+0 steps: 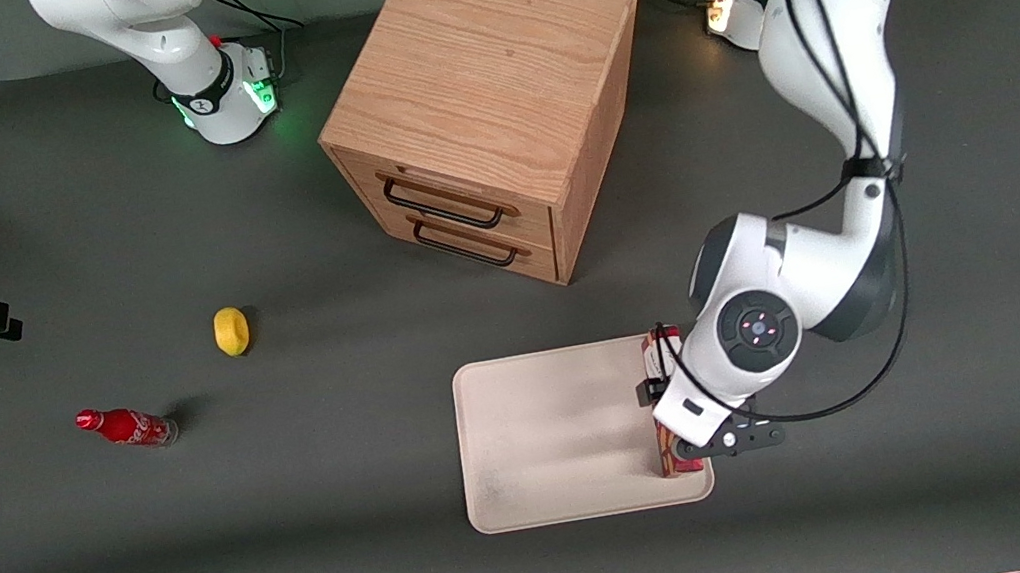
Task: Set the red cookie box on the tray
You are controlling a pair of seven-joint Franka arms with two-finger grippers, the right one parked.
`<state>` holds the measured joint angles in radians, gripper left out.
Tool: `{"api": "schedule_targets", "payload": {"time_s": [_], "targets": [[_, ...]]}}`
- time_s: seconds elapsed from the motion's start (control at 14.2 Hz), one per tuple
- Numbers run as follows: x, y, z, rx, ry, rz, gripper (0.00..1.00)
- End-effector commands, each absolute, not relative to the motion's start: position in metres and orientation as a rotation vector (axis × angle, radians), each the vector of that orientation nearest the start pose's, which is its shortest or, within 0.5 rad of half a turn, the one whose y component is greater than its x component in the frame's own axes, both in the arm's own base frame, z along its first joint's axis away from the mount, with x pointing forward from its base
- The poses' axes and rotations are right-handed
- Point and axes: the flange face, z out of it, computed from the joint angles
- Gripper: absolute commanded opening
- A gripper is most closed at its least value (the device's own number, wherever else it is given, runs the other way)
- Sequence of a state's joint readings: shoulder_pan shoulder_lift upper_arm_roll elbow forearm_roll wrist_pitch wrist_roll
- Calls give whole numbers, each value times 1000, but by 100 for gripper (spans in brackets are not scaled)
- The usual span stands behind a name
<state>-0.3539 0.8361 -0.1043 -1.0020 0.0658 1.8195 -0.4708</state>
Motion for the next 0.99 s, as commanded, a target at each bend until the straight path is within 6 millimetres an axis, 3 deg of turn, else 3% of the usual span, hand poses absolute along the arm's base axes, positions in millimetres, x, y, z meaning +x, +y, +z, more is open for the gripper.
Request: {"api": "schedule_targets", "payload": {"time_s": [0.0,0.21,0.42,0.56,0.92], "targets": [[675,-298,455,-3123,-83,9,100],[647,-284,535,-3123,-170,-19,100],[623,-268,574,-3084,-160,25,100],[620,-227,587,-3077,-202,57,100],[590,-119,610,-3112,-135,60,100]]}}
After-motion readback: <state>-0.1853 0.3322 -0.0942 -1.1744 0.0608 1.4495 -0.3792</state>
